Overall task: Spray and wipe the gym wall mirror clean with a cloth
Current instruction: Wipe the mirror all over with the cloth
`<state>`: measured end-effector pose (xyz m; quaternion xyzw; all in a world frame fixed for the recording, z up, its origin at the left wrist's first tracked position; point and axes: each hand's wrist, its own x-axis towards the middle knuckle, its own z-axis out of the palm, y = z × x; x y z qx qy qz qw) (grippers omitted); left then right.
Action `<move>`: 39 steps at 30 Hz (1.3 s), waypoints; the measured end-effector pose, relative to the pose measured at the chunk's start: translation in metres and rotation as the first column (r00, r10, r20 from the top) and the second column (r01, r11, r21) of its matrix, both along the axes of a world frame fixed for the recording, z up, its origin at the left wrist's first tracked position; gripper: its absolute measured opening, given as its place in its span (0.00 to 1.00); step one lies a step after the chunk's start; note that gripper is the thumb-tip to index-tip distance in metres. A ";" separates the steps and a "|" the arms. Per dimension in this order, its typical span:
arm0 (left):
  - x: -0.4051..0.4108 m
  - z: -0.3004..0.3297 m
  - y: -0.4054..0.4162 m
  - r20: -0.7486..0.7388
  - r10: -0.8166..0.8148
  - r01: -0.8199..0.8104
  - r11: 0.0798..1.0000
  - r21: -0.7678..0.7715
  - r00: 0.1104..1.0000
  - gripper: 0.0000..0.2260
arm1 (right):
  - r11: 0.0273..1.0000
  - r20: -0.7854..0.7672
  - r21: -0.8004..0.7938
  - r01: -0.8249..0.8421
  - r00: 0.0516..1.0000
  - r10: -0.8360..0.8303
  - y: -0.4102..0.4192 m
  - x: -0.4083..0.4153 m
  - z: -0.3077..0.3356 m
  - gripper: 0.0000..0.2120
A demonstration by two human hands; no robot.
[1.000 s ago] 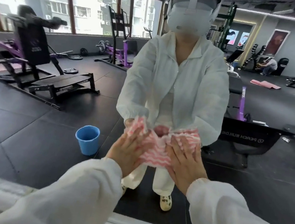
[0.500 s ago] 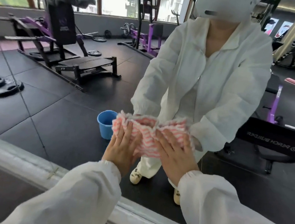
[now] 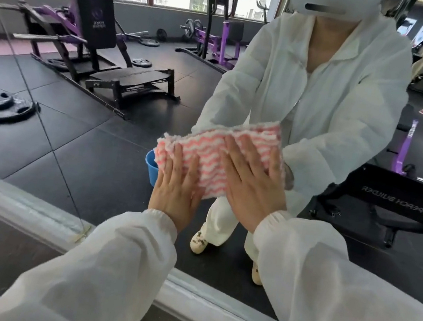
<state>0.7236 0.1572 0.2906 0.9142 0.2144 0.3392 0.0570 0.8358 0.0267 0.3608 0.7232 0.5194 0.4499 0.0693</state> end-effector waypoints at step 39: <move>0.120 0.009 -0.241 0.012 -0.142 0.140 0.986 0.087 0.990 0.35 | 0.995 0.002 -0.036 0.095 0.995 -0.095 -0.254 0.117 -0.023 0.33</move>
